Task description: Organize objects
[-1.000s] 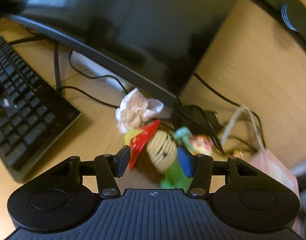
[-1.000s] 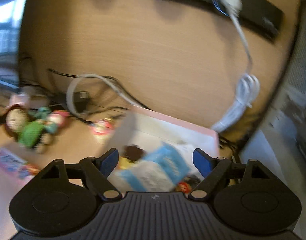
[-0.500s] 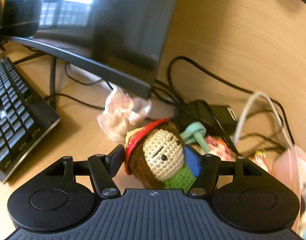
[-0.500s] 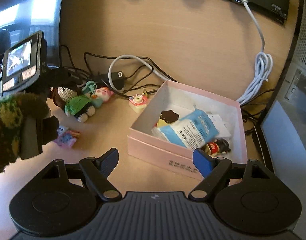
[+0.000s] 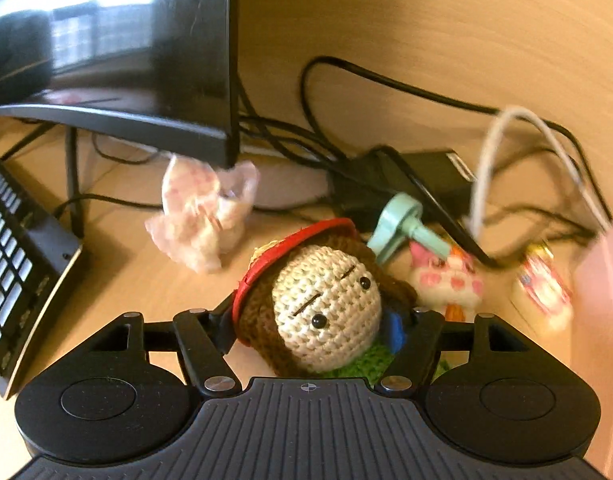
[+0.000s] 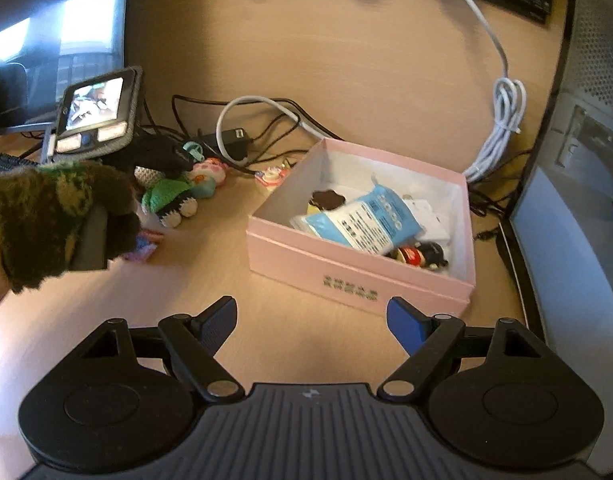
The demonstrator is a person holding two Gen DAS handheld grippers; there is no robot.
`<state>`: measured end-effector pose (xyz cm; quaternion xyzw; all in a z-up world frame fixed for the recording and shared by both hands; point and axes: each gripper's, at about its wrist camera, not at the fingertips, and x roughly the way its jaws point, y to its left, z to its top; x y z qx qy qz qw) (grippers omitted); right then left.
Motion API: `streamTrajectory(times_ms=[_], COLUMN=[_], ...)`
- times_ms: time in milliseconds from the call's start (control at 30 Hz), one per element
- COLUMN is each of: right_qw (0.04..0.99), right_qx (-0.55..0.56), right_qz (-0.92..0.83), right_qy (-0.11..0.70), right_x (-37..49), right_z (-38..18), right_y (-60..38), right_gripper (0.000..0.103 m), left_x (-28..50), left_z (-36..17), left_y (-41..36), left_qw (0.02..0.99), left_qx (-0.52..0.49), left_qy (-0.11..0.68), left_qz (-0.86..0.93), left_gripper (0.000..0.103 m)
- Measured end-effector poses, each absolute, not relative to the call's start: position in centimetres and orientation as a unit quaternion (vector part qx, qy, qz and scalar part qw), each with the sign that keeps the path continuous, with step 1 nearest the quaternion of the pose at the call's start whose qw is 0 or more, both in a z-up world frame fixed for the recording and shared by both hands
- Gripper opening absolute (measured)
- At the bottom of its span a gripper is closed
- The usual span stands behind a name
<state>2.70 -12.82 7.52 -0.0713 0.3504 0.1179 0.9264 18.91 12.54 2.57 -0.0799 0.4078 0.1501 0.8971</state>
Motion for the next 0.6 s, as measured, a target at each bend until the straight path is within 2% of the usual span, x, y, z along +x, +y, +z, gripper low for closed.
streamTrajectory(times_ms=[300, 600], right_qw=[0.924, 0.914], right_qx=[-0.066, -0.121], right_qz=[0.149, 0.255], right_qy=[0.347, 0.291], right_x=[4.4, 10.7], right_z=[7.5, 7.6], right_y=[-9.9, 4.0], right_gripper=[0.083, 0.083], left_x=[9.1, 3.7], left_z=[2.7, 3.2], left_y=[17.9, 27.4], left_qw=[0.906, 0.898], left_qx=[-0.064, -0.083], left_qy=[0.418, 0.432], left_qz=[0.029, 0.026], left_gripper=[0.071, 0.071])
